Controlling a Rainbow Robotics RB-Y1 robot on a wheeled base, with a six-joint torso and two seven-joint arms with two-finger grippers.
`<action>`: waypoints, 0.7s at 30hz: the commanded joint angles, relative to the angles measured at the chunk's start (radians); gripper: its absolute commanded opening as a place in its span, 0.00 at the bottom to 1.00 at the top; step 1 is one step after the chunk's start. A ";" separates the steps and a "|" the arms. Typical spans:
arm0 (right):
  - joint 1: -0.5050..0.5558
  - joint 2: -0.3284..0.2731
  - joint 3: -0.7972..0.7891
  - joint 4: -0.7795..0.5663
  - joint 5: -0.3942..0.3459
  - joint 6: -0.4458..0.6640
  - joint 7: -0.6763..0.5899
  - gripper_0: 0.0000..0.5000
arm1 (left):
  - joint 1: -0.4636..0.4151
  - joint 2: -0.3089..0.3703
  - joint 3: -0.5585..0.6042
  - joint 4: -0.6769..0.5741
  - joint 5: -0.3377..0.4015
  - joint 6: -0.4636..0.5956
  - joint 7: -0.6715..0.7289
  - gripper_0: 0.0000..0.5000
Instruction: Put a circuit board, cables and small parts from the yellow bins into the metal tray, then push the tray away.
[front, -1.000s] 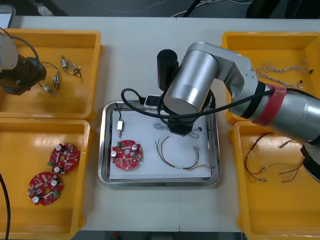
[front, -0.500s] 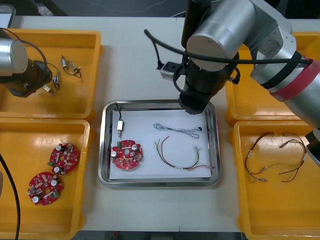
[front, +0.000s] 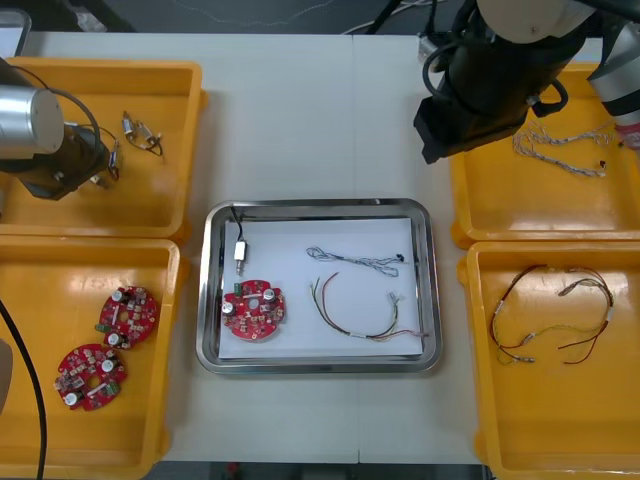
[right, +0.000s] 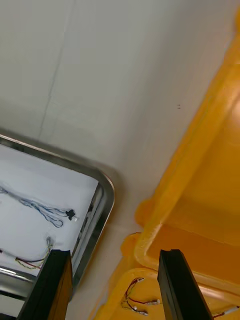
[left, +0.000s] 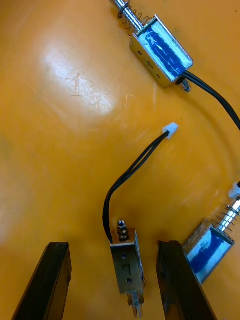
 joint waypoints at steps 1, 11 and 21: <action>0.000 -0.051 -0.100 -0.041 0.036 0.007 -0.085 1.00 | 0.009 -0.012 0.000 0.020 -0.011 -0.037 -0.111 1.00; 0.163 -0.123 -0.216 -0.143 0.129 0.007 -0.158 1.00 | 0.009 -0.011 -0.001 0.020 0.001 -0.037 -0.117 0.00; 0.308 -0.181 -0.357 -0.197 0.114 0.007 -0.162 1.00 | 0.007 0.006 0.005 -0.053 0.023 0.045 -0.127 0.00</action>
